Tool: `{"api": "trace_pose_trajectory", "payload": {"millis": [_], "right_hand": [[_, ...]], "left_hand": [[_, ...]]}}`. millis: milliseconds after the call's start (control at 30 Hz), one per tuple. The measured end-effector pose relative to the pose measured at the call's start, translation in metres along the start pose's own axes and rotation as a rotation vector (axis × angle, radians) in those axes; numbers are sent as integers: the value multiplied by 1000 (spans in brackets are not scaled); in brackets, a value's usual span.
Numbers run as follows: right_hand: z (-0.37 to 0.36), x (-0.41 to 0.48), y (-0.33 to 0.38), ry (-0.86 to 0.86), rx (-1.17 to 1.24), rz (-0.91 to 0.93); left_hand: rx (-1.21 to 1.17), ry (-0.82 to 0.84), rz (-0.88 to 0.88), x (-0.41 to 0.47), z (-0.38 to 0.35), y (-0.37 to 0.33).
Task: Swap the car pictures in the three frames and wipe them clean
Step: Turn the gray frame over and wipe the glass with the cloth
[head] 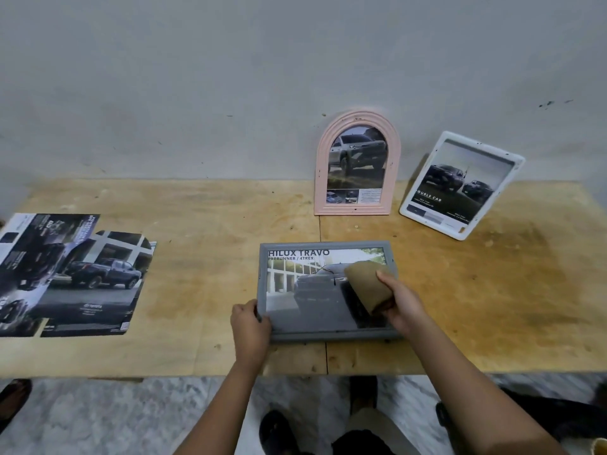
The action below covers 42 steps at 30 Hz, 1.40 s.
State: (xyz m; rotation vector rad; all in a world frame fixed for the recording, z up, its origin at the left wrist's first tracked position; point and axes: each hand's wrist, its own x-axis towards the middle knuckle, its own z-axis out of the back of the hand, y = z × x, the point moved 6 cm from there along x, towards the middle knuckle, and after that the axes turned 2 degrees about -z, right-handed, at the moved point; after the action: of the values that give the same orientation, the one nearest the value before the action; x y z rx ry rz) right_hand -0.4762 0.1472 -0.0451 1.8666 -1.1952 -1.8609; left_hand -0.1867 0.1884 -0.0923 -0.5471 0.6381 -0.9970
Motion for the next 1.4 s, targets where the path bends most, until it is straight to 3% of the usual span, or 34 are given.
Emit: {"api": "trace_pose_trajectory", "payload": {"millis": [200,333,400,500,600,700,767,1100,1267,1400], "right_hand": [[-22,12,17,164,-42,11],[-49,16,19,155,-206,62],[-63,18,24,127,-488,231],[-93,6,30,186,-912,635],[-126,-3,2,482,-1395,955],[-128,9,-48,745,-1846,1017],[-124,20,-59,768,-1854,984],[-143,36,-60,795,-1795,1245],[-150,51,-55,838,-1838,1277],[-164,60,-40,742,-1815,1366]], "left_hand": [[-100,31,-118,-23,-28,-30],[-144,37,-105,-27,-34,-35],[-146,54,-90,-28,-33,-36],[-181,47,-69,-31,-32,-36],[-209,14,-36,-30,-31,-34],[-176,5,-35,-29,-32,-32],[-186,-6,-16,-27,-33,-30],[-162,-123,30,-29,-32,-42],[-118,-147,65,-35,-32,-48],[-54,-155,78,-36,-33,-55]]}}
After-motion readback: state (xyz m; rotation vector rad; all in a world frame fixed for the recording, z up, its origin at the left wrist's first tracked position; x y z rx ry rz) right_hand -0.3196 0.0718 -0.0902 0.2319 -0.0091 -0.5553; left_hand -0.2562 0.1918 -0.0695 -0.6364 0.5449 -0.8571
